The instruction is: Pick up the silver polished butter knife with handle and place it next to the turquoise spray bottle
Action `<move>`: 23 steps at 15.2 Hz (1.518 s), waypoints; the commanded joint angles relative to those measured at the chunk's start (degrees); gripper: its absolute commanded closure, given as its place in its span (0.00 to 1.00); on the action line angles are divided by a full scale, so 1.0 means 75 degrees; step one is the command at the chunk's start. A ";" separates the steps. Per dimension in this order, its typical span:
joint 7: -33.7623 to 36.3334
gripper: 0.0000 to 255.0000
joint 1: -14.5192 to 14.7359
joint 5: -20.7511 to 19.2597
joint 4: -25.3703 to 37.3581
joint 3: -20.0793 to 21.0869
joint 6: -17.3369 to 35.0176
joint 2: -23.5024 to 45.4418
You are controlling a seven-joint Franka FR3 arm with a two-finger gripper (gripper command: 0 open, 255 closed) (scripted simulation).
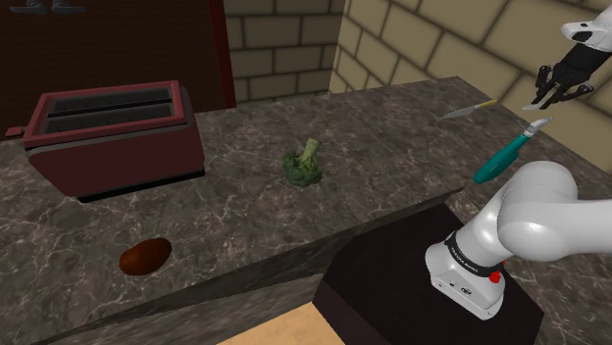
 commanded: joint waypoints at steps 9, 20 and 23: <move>0.0157 1.00 -0.0150 -0.0531 -0.0864 -0.0590 0.0723 -0.0271; 0.0335 1.00 -0.0219 -0.1206 -0.1626 -0.1394 0.1524 -0.0423; 0.0386 1.00 -0.0215 -0.1410 -0.1800 -0.1644 0.1747 -0.0441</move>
